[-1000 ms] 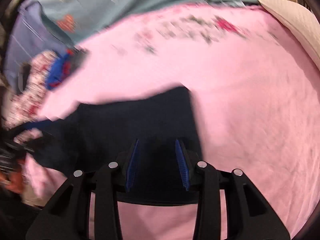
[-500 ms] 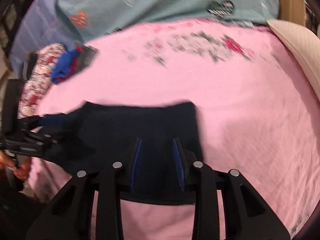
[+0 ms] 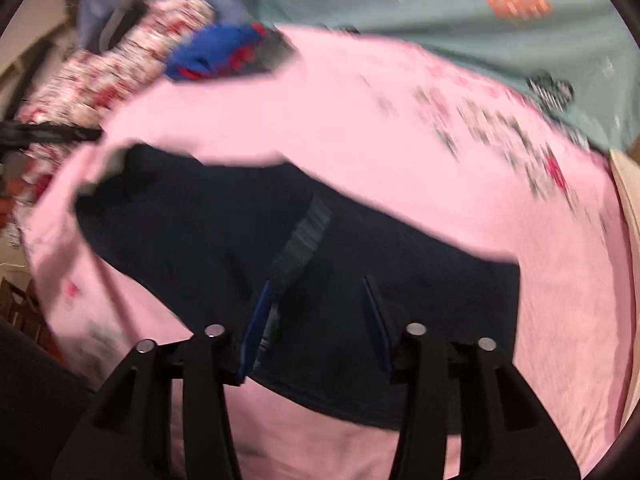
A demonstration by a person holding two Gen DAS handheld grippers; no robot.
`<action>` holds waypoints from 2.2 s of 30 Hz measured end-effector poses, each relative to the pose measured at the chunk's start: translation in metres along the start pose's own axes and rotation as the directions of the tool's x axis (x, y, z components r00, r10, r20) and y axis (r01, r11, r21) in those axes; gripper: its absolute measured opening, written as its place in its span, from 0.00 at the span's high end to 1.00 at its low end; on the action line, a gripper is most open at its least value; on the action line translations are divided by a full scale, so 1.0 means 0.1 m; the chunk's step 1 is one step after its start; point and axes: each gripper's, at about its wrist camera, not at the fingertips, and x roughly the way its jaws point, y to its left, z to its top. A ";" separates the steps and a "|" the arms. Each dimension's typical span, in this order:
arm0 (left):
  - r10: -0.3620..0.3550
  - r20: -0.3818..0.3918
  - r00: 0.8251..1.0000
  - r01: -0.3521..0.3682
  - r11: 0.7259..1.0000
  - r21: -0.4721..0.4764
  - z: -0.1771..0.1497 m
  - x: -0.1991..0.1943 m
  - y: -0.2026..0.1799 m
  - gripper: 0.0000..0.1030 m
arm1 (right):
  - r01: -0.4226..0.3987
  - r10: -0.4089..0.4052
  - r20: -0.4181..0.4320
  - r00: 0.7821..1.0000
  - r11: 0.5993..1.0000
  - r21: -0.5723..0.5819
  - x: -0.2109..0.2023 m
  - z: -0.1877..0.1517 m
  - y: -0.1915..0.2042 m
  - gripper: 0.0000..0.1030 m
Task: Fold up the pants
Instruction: 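Grasp the grey waistband with the left tool and lift it toward the right tool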
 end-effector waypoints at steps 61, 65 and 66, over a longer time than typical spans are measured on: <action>-0.749 -0.375 0.546 0.731 0.645 -0.225 0.22 0.77 -0.07 0.02 | 0.048 -0.040 0.040 0.998 0.978 -0.203 0.63 0.54 2.13 0.80; -0.760 -0.364 0.538 0.759 0.625 -0.184 0.21 0.61 -0.12 0.02 | 0.043 -0.034 0.048 0.998 0.978 -0.205 0.59 0.53 2.12 0.80; -0.737 -0.370 0.565 0.742 0.650 -0.161 0.20 0.62 -0.17 0.02 | 0.041 -0.031 0.052 0.998 0.978 -0.204 0.59 0.54 2.10 0.80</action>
